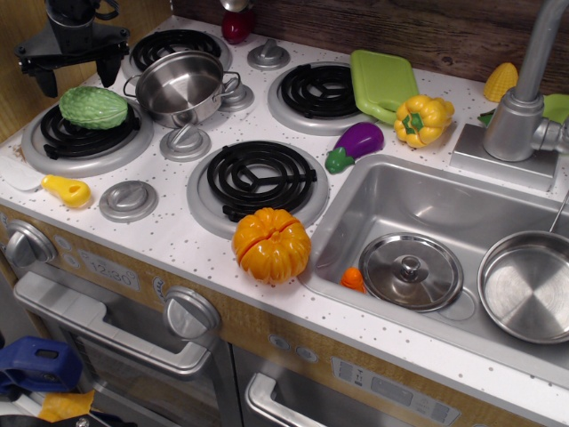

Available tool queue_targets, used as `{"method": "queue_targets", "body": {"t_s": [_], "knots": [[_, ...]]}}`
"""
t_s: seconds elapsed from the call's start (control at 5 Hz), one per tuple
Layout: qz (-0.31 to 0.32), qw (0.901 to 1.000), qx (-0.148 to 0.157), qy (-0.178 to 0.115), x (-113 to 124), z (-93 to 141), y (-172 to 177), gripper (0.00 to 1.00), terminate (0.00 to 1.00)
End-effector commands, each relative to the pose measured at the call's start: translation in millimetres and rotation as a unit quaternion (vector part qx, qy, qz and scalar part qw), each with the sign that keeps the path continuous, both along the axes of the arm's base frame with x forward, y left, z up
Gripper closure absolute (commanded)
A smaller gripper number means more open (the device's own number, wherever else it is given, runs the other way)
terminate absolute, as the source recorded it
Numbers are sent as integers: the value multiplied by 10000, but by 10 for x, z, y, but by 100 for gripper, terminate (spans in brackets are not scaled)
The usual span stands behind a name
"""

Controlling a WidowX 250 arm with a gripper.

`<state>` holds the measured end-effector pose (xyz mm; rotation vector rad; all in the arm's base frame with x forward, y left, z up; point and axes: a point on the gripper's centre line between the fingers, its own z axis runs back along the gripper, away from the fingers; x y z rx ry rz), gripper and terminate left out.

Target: Put green squash in pot or pan

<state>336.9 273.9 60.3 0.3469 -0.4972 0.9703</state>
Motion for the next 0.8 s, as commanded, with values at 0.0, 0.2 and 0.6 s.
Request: {"method": "queue_targets", "body": {"t_s": [0.0,0.2,0.6], "knots": [[75,9997,25,-210,25,84,-33,0,0],[146,9996,-68,-243,6,39,-106,0,0],[67,9987,-300,-409,59,-120,-144,0,0]]}}
